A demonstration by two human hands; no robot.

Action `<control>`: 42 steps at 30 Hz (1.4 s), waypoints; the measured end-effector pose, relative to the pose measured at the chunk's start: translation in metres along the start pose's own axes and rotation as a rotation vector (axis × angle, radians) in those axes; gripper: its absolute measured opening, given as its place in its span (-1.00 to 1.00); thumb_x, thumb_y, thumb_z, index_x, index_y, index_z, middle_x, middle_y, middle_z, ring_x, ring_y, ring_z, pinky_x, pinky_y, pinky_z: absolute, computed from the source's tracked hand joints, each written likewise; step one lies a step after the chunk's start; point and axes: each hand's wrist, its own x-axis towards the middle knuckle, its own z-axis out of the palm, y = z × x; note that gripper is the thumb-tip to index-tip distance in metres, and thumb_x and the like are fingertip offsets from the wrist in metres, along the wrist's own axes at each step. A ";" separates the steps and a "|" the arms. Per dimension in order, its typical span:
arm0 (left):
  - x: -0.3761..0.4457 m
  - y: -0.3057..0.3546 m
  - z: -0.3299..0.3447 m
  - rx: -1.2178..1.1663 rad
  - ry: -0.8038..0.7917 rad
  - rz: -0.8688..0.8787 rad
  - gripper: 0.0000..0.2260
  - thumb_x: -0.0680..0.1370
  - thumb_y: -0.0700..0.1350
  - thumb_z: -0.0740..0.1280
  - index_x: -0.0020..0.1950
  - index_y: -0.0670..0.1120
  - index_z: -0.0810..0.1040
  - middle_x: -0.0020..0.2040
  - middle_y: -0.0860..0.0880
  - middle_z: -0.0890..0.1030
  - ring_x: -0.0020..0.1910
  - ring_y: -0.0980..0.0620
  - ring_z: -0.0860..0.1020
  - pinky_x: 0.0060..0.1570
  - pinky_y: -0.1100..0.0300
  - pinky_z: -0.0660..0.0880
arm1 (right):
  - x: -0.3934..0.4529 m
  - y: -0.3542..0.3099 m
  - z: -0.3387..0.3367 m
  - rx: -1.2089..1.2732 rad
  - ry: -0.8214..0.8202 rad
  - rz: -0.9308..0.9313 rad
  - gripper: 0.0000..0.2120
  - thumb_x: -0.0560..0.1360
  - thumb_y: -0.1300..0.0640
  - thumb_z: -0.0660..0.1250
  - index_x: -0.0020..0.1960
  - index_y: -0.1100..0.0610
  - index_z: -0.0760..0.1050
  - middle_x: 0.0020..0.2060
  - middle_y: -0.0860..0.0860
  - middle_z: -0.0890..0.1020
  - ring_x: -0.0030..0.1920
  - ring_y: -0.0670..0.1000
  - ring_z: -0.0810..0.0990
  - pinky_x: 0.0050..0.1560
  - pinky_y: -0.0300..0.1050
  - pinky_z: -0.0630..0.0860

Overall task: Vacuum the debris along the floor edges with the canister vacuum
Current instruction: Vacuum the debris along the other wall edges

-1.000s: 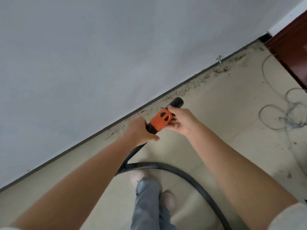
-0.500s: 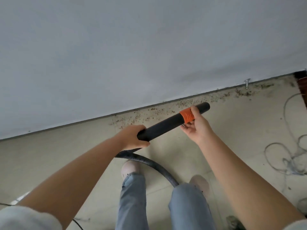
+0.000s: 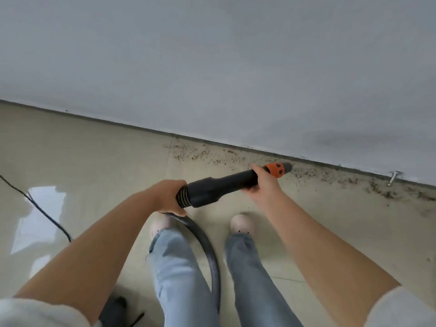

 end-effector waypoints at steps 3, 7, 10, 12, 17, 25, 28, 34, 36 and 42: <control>-0.010 0.012 0.029 -0.021 0.046 -0.066 -0.66 0.39 -0.06 0.43 0.09 -0.10 0.45 -0.10 -0.01 0.54 -0.09 0.00 0.50 -0.16 0.21 0.38 | 0.010 0.006 -0.010 -0.143 -0.017 0.021 -0.49 0.49 0.17 0.37 0.35 0.20 0.23 0.22 0.22 0.45 0.24 0.24 0.46 0.20 0.19 0.48; -0.028 0.012 0.068 -0.125 -0.020 -0.147 -0.73 0.39 -0.12 0.40 0.05 -0.10 0.49 -0.14 0.00 0.52 -0.14 0.02 0.49 -0.17 0.22 0.40 | 0.015 0.033 -0.014 -0.369 0.003 0.023 -0.52 0.52 0.10 0.32 0.36 0.20 0.24 0.24 0.22 0.44 0.24 0.25 0.45 0.12 0.18 0.49; -0.044 0.003 0.098 -0.297 -0.015 -0.212 -0.84 0.38 -0.17 0.40 -0.15 -0.07 0.43 -0.20 -0.01 0.50 -0.18 0.01 0.48 -0.21 0.25 0.41 | 0.014 0.054 -0.015 -0.459 -0.102 0.034 -0.54 0.53 0.17 0.31 0.36 0.22 0.25 0.23 0.24 0.45 0.23 0.25 0.46 0.07 0.13 0.49; -0.054 0.002 0.121 -0.447 0.000 -0.247 -0.84 0.37 -0.21 0.39 -0.18 -0.06 0.42 -0.25 0.02 0.48 -0.19 0.01 0.48 -0.20 0.26 0.42 | 0.013 0.068 -0.016 -0.495 -0.196 0.037 -0.55 0.52 0.26 0.29 0.36 0.27 0.25 0.24 0.25 0.45 0.24 0.26 0.46 0.05 0.10 0.49; -0.073 0.010 0.201 -0.684 0.012 -0.291 -0.80 0.36 -0.20 0.41 -0.10 -0.03 0.45 -0.18 0.02 0.53 -0.11 0.00 0.53 -0.10 0.23 0.45 | 0.014 0.115 -0.032 -0.697 -0.312 -0.041 -0.53 0.49 0.30 0.33 0.35 0.31 0.26 0.26 0.24 0.46 0.23 0.22 0.48 0.13 0.09 0.48; -0.093 0.018 0.319 -0.757 0.015 -0.383 -0.80 0.39 -0.15 0.41 -0.02 -0.06 0.49 -0.21 0.05 0.50 -0.13 0.03 0.50 -0.18 0.28 0.40 | 0.030 0.202 -0.087 -1.072 -0.282 -0.151 -0.43 0.48 0.22 0.35 0.41 0.22 0.18 0.29 0.18 0.42 0.24 0.19 0.46 0.22 0.19 0.45; -0.090 0.013 0.326 -0.702 0.236 -0.465 -0.67 0.41 -0.12 0.41 0.15 -0.08 0.48 -0.13 0.01 0.53 -0.13 0.01 0.49 -0.19 0.24 0.37 | 0.039 0.210 -0.080 -1.086 -0.300 -0.175 -0.41 0.49 0.20 0.34 0.43 0.21 0.15 0.31 0.18 0.41 0.26 0.19 0.45 0.25 0.18 0.43; -0.064 0.026 0.315 -0.425 0.866 -0.582 -0.63 0.42 -0.04 0.41 0.16 -0.16 0.46 0.00 -0.12 0.58 -0.01 -0.20 0.54 -0.06 0.05 0.37 | 0.051 0.188 -0.056 -1.153 -0.220 -0.257 -0.44 0.54 0.12 0.27 0.45 0.21 0.12 0.35 0.18 0.37 0.29 0.20 0.41 0.26 0.14 0.43; -0.054 0.032 0.308 -0.353 0.879 -0.566 -0.60 0.43 -0.15 0.37 0.24 -0.19 0.42 -0.03 -0.17 0.59 -0.06 -0.24 0.56 -0.12 0.02 0.39 | 0.056 0.184 -0.052 -1.208 -0.229 -0.263 -0.46 0.56 0.11 0.23 0.45 0.21 0.10 0.35 0.18 0.36 0.29 0.21 0.40 0.23 0.10 0.45; -0.028 0.028 0.283 -0.542 0.691 -0.651 -0.60 0.44 -0.16 0.32 0.23 -0.09 0.30 -0.10 -0.12 0.58 -0.20 -0.16 0.53 -0.30 0.10 0.40 | 0.075 0.180 -0.035 -1.247 -0.391 -0.384 -0.48 0.60 0.04 0.15 0.46 0.23 0.09 0.37 0.17 0.35 0.30 0.17 0.41 0.23 0.02 0.43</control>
